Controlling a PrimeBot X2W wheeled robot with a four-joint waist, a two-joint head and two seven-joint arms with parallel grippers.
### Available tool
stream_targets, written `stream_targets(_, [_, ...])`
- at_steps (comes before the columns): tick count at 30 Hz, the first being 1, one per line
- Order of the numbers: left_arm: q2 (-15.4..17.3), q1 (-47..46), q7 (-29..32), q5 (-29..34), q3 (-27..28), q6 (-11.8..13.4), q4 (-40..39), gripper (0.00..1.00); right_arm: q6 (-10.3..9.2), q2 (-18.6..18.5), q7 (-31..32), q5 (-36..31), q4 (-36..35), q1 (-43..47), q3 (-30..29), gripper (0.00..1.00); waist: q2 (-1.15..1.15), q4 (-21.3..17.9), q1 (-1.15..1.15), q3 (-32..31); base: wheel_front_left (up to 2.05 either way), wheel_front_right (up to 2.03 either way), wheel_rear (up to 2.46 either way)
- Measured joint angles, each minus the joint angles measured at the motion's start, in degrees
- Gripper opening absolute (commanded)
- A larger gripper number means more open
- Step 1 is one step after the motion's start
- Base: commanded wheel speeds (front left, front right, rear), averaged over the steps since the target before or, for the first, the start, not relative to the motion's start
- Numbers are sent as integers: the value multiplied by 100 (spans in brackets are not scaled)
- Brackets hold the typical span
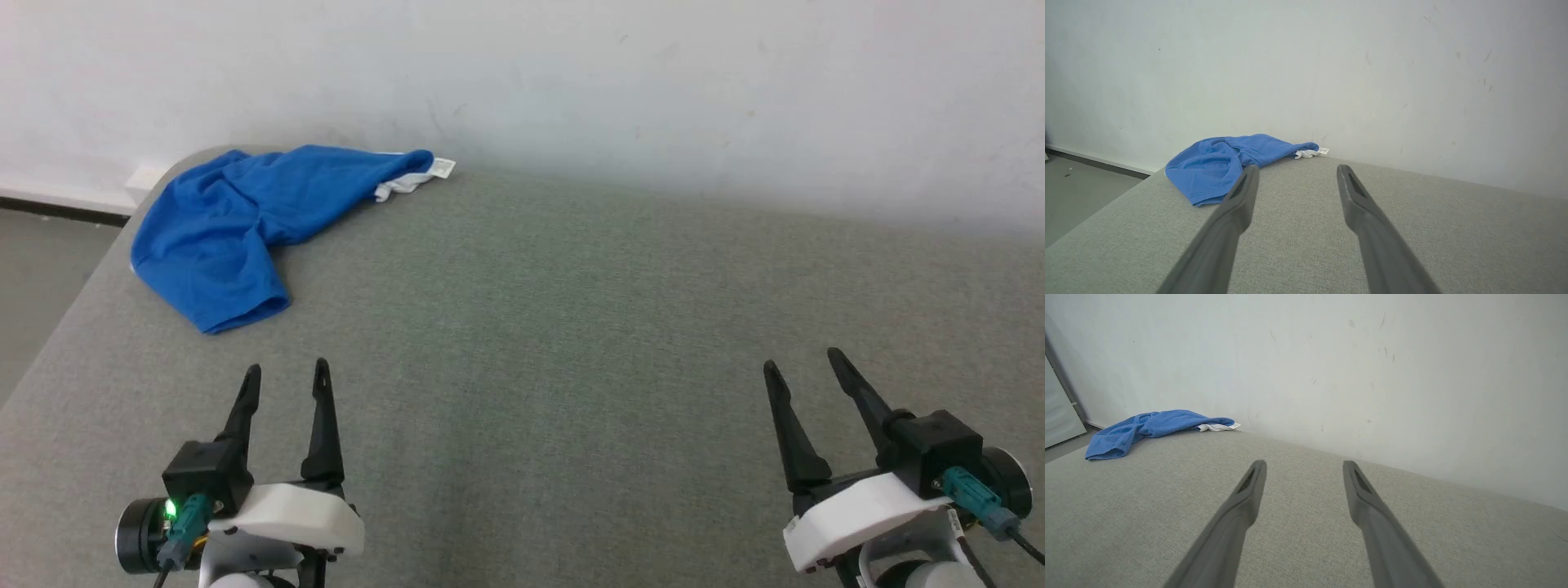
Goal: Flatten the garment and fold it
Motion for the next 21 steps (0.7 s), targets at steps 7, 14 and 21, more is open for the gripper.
stream_targets(7, [0,0,-70,-87,-11,48,70,100,0,1,-8,-41,-60,-1,80,100,0,255,0,42,0,0,0])
stream_targets(14, [0,-1,-157,-235,-26,93,143,100,0,1,-16,-40,-175,-2,110,100,0,526,0,94,0,0,0])
stream_targets(21, [0,-1,-240,-318,-44,147,230,100,0,2,-47,-38,-249,-2,145,100,0,811,0,144,0,0,0])
